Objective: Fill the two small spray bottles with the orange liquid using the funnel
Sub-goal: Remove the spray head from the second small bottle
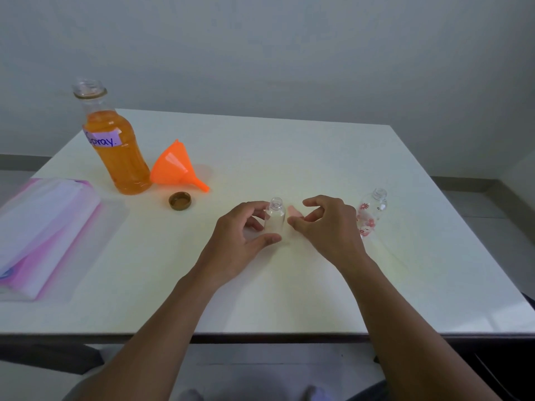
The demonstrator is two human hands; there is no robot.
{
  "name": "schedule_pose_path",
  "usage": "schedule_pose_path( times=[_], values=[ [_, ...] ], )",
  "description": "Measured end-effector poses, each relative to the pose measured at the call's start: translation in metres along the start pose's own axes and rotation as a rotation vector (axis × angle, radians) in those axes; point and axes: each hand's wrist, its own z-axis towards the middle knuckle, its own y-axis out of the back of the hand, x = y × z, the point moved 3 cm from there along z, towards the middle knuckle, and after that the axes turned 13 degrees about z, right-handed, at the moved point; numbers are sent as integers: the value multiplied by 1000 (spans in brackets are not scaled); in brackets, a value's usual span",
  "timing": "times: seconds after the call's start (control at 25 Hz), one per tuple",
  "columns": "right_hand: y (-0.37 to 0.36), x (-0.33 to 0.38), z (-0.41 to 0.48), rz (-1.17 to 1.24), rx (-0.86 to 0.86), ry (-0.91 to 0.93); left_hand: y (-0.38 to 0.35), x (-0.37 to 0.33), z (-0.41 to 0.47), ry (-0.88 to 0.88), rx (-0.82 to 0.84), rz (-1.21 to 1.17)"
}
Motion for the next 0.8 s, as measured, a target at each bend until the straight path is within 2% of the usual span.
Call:
schedule_pose_path(
  times=[0.56, 0.8],
  values=[
    [3, 4, -14, -35, -25, 68, 1, 0, -3, -13, -19, 48],
    [10, 2, -36, -142, 14, 111, 10, 3, -16, 9, -3, 91]
  ],
)
